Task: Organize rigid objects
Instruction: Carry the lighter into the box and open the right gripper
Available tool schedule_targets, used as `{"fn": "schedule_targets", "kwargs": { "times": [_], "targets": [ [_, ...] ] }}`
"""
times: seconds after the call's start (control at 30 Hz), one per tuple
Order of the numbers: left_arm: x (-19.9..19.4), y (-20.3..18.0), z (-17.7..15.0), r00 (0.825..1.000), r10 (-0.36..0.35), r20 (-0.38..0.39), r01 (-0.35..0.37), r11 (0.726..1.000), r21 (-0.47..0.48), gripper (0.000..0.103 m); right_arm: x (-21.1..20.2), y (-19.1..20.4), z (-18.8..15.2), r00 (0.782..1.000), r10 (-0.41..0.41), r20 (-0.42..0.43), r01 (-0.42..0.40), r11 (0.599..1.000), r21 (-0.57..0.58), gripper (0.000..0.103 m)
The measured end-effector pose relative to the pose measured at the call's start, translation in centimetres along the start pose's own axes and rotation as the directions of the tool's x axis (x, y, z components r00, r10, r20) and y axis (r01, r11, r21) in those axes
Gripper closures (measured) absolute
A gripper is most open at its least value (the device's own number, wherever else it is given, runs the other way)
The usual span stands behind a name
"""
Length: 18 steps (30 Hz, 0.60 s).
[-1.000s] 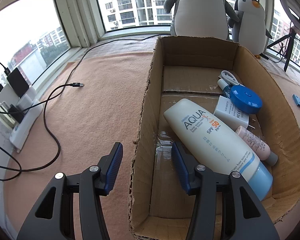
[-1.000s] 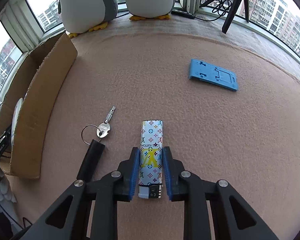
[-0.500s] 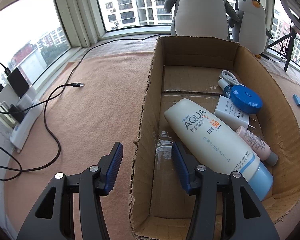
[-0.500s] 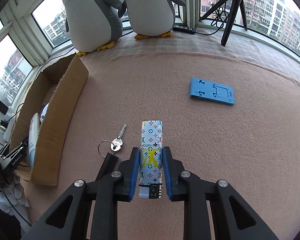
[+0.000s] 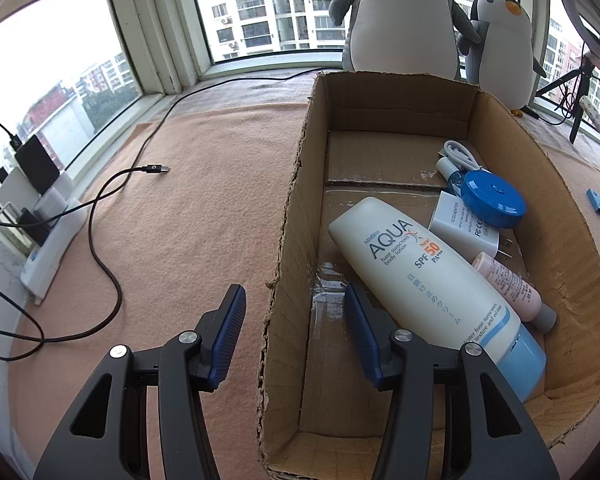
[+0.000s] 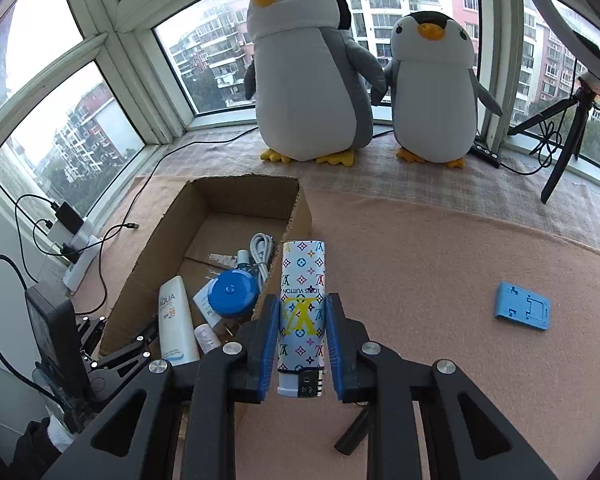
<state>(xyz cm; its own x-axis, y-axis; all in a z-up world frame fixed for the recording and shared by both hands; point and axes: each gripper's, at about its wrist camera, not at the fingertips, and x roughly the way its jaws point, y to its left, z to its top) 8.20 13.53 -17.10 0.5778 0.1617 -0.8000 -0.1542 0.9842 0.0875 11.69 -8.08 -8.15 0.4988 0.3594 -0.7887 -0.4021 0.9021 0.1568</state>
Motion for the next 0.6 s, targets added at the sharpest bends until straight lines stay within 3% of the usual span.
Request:
{"fn": "schedule_targets", "kwargs": {
  "times": [0.27, 0.6],
  "targets": [
    [0.0, 0.1, -0.1, 1.000, 0.000, -0.001, 0.000, 1.000, -0.003, 0.052, 3.3, 4.7, 1.0, 0.998, 0.063, -0.030, -0.065, 0.995, -0.071, 0.082],
    [-0.1, 0.1, -0.1, 1.000, 0.003, -0.001, -0.003, 1.000, -0.004, 0.052, 6.0, 7.7, 1.7, 0.995, 0.079, -0.068, -0.087, 0.989, -0.120, 0.082]
  ]
}}
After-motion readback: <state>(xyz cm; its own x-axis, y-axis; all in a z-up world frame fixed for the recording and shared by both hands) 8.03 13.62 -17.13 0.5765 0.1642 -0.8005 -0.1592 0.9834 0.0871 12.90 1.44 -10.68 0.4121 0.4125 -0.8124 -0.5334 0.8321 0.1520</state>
